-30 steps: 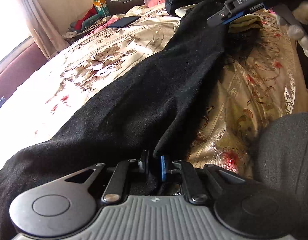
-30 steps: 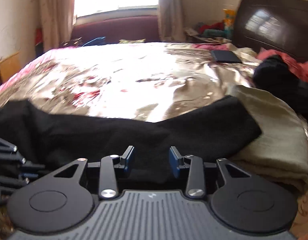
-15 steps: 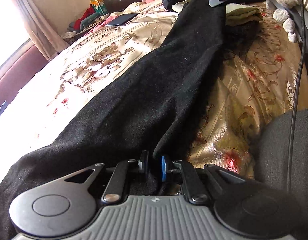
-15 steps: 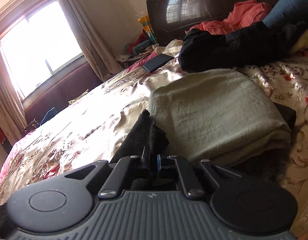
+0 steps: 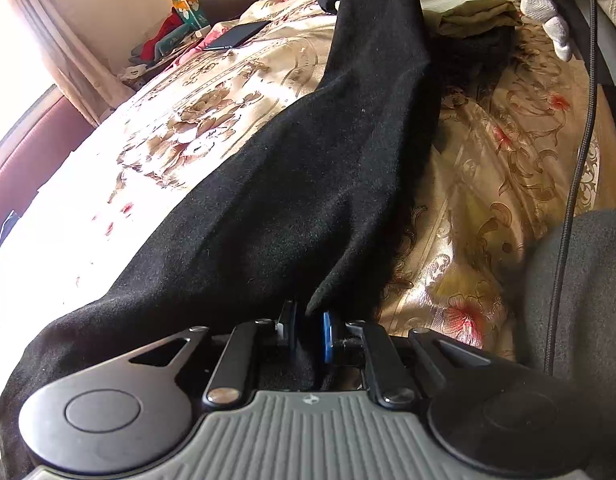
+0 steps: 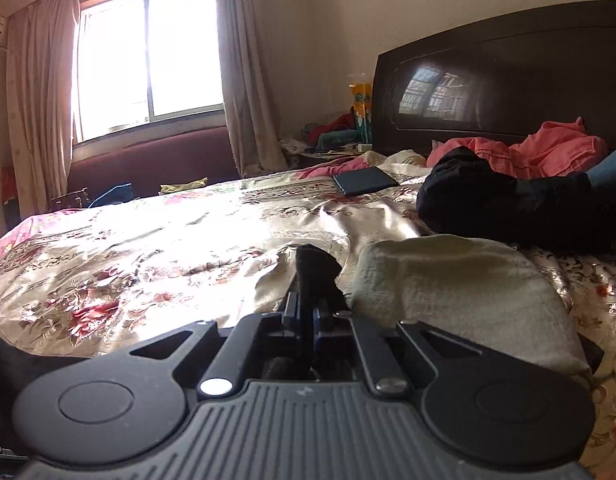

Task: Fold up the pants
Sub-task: 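Lift the pant leg end with the right tool while the left tool holds the pants mid-length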

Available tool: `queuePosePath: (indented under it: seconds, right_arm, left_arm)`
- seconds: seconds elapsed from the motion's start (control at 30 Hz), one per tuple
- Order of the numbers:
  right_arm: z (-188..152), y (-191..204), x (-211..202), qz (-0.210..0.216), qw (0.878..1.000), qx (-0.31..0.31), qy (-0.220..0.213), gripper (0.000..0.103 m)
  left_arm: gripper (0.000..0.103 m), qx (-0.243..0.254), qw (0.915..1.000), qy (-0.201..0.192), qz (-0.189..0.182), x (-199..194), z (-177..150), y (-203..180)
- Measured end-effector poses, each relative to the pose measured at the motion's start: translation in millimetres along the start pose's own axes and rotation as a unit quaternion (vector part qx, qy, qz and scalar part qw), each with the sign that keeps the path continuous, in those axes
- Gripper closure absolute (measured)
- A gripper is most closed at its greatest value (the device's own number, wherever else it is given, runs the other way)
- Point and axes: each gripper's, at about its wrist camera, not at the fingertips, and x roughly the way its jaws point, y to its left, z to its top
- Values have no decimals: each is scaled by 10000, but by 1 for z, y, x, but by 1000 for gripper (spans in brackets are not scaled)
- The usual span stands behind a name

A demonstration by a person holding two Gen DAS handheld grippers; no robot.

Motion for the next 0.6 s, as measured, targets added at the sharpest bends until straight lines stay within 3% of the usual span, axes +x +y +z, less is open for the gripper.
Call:
queuePosePath:
  seconds: [0.07,0.17,0.3,0.43,0.5,0.6]
  right_arm:
    - [2,0,-7,22,9999,-96,-70,97]
    - [8,-10,-15,215,9992,321,-38,98]
    - [18,-41,-15,363,9902,1342,-159,98]
    - [-4,-49,15,56,9888,1317,701,91]
    - [-10,-53,6,85,9869,1454,701,89]
    - [-17,-59,-20,260,9746,2127,651,73]
  left_arm:
    - [77,-3,10000,1,-1,0,0,1]
    - [77,-8,10000,-17,7,-1,2,0]
    - [76,13,10000,-67,51,-3,0,-1]
    - [75,-154,9998,-84,15,-4,-3,3]
    - [75,-186,9998,-106,-4,-5,-5,4]
    - [75,-225,9996,-138,-28,-6,-6,6]
